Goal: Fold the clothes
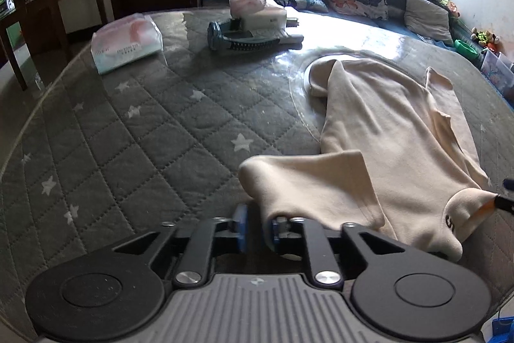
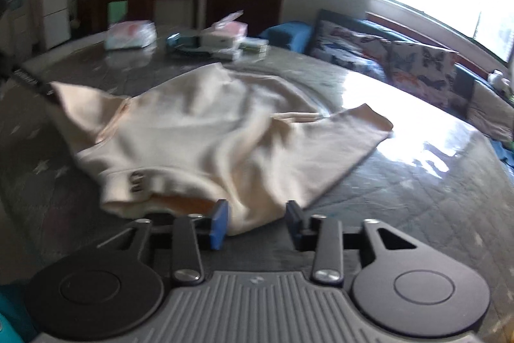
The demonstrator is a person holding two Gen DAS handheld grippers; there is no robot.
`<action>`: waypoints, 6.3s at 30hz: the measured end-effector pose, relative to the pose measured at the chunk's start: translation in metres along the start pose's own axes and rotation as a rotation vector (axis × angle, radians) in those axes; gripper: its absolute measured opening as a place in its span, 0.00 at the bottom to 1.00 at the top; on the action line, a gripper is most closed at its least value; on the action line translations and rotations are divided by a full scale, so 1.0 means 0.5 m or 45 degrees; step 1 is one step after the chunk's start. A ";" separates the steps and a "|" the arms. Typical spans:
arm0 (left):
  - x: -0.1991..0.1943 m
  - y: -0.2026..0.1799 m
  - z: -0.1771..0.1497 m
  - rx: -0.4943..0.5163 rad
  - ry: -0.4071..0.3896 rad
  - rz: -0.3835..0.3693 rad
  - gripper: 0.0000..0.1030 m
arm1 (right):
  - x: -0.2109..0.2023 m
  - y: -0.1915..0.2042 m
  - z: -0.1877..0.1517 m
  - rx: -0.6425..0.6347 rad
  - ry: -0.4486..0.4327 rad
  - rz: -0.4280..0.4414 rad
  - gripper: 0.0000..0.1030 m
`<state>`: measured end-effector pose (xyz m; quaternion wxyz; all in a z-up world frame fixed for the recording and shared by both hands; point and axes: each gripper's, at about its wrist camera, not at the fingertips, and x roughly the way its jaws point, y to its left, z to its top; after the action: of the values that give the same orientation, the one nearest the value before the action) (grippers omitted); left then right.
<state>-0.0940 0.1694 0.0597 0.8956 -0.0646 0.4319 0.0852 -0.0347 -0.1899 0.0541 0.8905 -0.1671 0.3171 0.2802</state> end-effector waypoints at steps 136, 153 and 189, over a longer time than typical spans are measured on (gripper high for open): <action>0.022 0.128 0.006 -0.034 -0.277 0.152 0.13 | 0.179 -0.387 0.007 0.699 -0.009 -0.544 0.04; 0.024 0.186 0.015 -0.106 -0.239 0.233 0.11 | 0.156 -0.429 -0.057 0.754 0.110 -0.721 0.09; 0.278 -0.126 0.218 0.082 -0.141 -0.170 0.15 | 0.274 -0.172 0.129 0.258 0.056 -0.126 0.26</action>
<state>0.0873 0.1420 0.0210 0.9234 -0.0597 0.3789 0.0150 0.1360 -0.1731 0.0222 0.9085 -0.0978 0.3545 0.1986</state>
